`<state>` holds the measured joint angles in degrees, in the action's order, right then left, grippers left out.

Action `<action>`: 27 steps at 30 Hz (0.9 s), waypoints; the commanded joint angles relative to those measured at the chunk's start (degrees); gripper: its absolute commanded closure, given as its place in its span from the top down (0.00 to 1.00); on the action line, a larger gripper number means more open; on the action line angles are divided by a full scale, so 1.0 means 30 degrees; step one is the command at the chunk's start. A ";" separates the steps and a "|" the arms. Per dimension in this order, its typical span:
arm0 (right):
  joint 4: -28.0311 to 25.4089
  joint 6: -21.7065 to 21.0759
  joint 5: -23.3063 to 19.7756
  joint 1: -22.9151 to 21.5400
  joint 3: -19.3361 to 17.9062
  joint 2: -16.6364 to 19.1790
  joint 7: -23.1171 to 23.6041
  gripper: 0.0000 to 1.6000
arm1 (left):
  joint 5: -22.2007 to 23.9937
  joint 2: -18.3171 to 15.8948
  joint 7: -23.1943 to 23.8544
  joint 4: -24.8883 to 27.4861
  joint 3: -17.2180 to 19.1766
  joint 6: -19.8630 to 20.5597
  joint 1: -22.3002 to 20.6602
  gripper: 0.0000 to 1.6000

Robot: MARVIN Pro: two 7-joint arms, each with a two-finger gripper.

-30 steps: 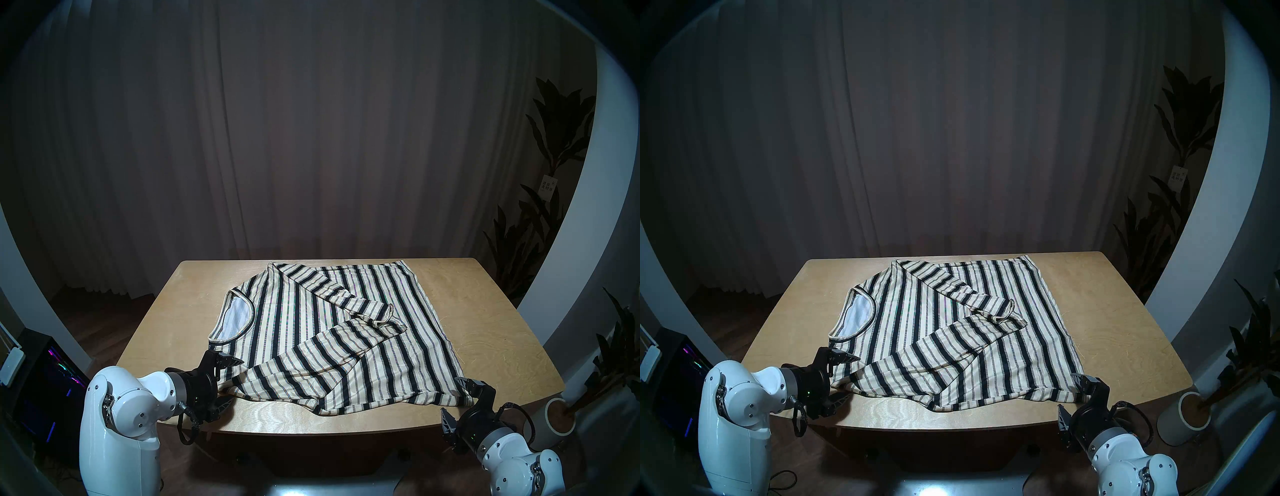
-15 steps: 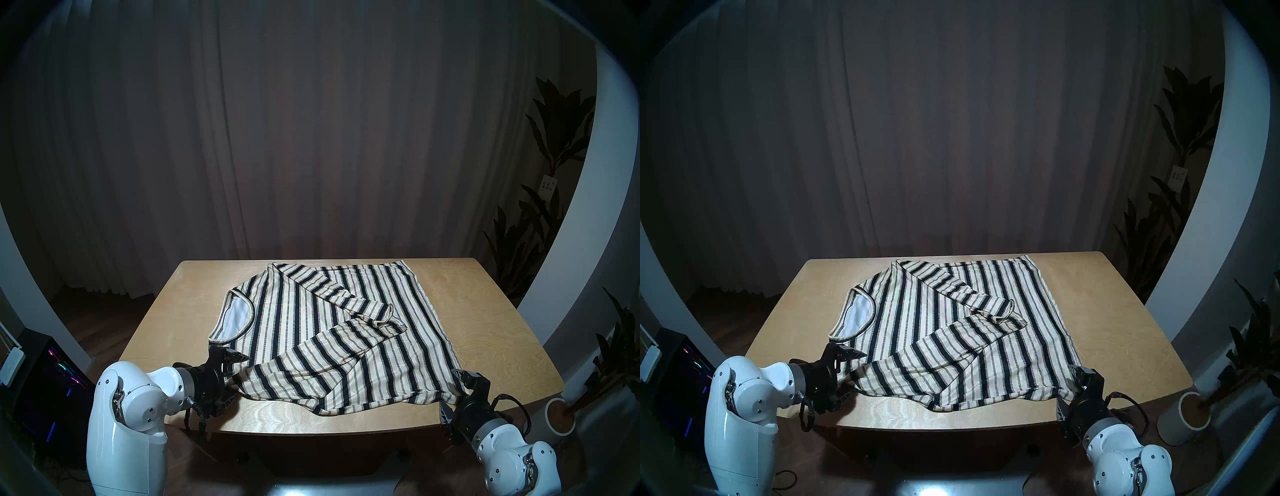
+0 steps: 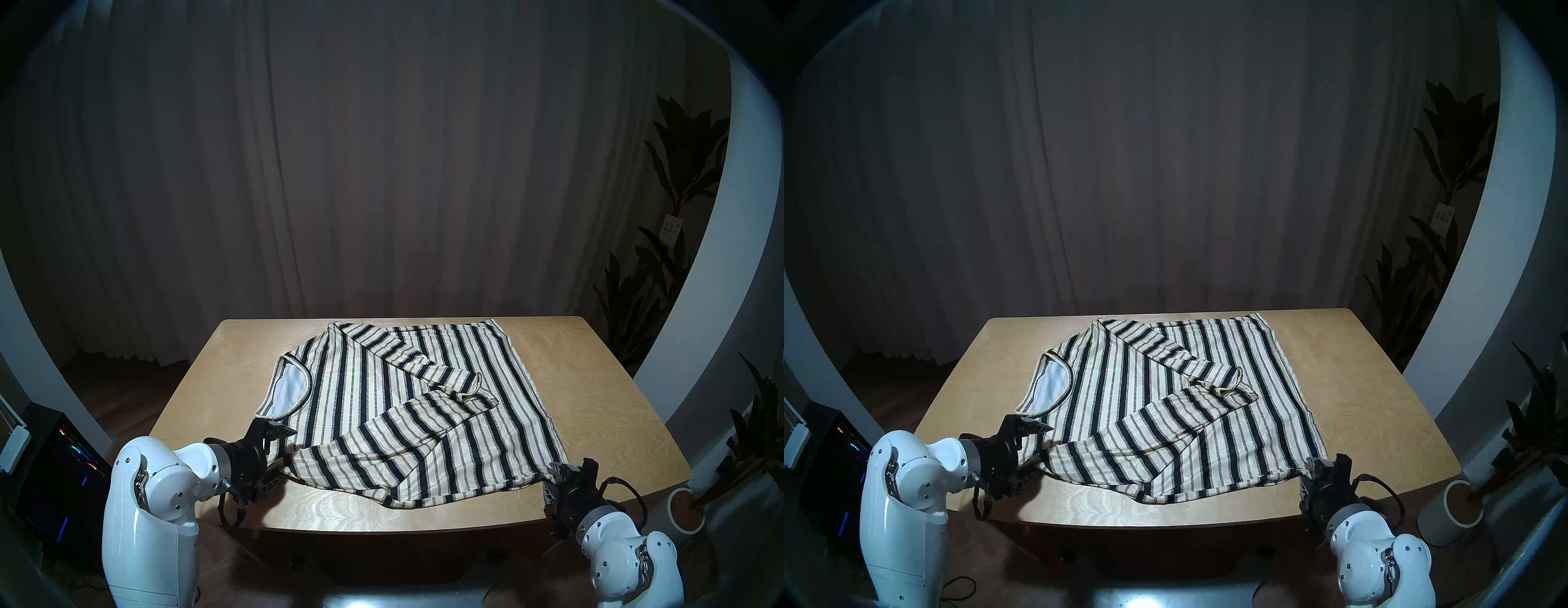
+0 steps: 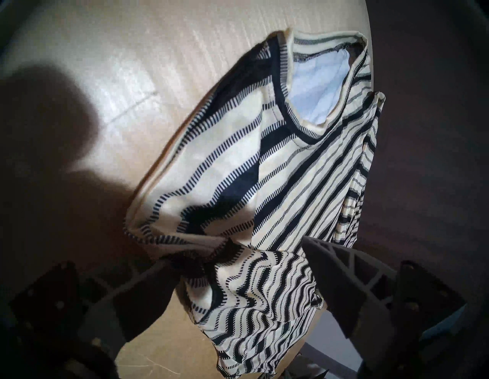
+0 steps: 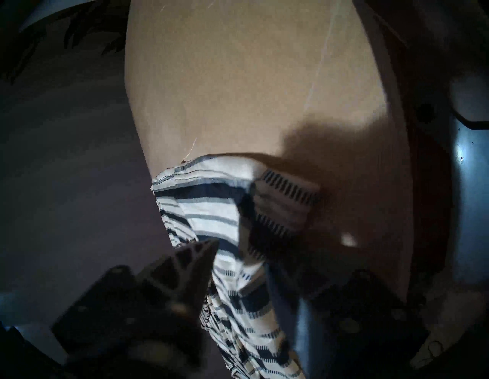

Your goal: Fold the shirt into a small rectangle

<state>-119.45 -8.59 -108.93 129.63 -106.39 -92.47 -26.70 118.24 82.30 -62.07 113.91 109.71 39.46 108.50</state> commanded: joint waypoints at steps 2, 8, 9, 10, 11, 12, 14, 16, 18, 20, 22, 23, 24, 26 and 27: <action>0.0441 0.0123 0.0167 -0.0754 -0.0068 0.0157 0.0207 0.46 | -0.0713 -0.0244 0.0305 -0.0620 -0.0077 0.0295 0.0232 0.91; 0.0435 0.0091 0.0190 -0.0915 -0.0087 0.0231 0.0272 0.47 | -0.0919 -0.0203 0.0504 -0.0891 -0.0799 0.0507 0.0128 1.00; 0.0463 0.0075 0.0194 -0.0969 -0.0092 0.0255 0.0317 0.46 | -0.0940 -0.0206 0.0566 -0.0950 -0.0876 0.0544 0.0089 0.98; 0.0487 0.0085 0.0190 -0.1026 -0.0100 0.0271 0.0306 0.44 | -0.0966 -0.0195 0.0657 -0.0998 -0.0917 0.0573 0.0064 0.87; 0.0506 0.0100 0.0191 -0.1122 -0.0100 0.0296 0.0285 0.38 | -0.1000 -0.0192 0.0659 -0.1018 -0.0982 0.0548 0.0002 0.77; 0.0515 0.0115 0.0193 -0.1186 -0.0099 0.0309 0.0260 0.25 | -0.1016 -0.0196 0.0659 -0.1036 -0.1019 0.0535 -0.0040 0.50; 0.0630 0.0053 0.0189 -0.1296 -0.0117 0.0380 0.0337 0.00 | -0.1109 -0.0251 0.0696 -0.1068 -0.1049 0.0546 -0.0103 0.24; 0.0732 -0.0038 0.0099 -0.1364 -0.0189 0.0456 0.0396 0.00 | -0.1148 -0.0322 0.0818 -0.0994 -0.0847 0.0538 -0.0081 0.00; 0.0760 -0.0140 -0.0056 -0.1482 -0.0352 0.0577 0.0423 0.00 | -0.1109 -0.0425 0.0774 -0.0838 -0.0590 0.0494 -0.0018 0.00; 0.0686 -0.0206 -0.0204 -0.1655 -0.0501 0.0677 0.0426 0.00 | -0.1020 -0.0505 0.0796 -0.0644 -0.0302 0.0469 0.0071 0.00; 0.0489 -0.0321 -0.0153 -0.1813 -0.0575 0.0880 0.0495 0.00 | -0.0845 -0.0600 0.0724 -0.0470 -0.0040 0.0476 0.0119 0.00; 0.0397 -0.0389 -0.0306 -0.1913 -0.0684 0.0924 0.0495 0.00 | -0.0872 -0.0653 0.0718 -0.0300 0.0067 0.0495 0.0129 0.00; 0.0321 -0.0475 -0.0394 -0.1994 -0.0777 0.1009 0.0478 0.00 | -0.0827 -0.0642 0.0709 -0.0171 0.0196 0.0462 0.0134 0.00; 0.0151 -0.0578 -0.0508 -0.2176 -0.0969 0.1163 0.0519 0.00 | -0.0689 -0.0723 0.0731 0.0080 0.0480 0.0543 0.0117 0.00; 0.0096 -0.0677 -0.0570 -0.2274 -0.1049 0.1266 0.0542 0.00 | -0.0652 -0.0683 0.0717 0.0221 0.0658 0.0431 0.0049 0.00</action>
<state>-116.72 -9.33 -109.41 125.07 -108.13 -90.37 -25.78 115.36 80.95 -59.84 112.07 109.18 41.29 108.83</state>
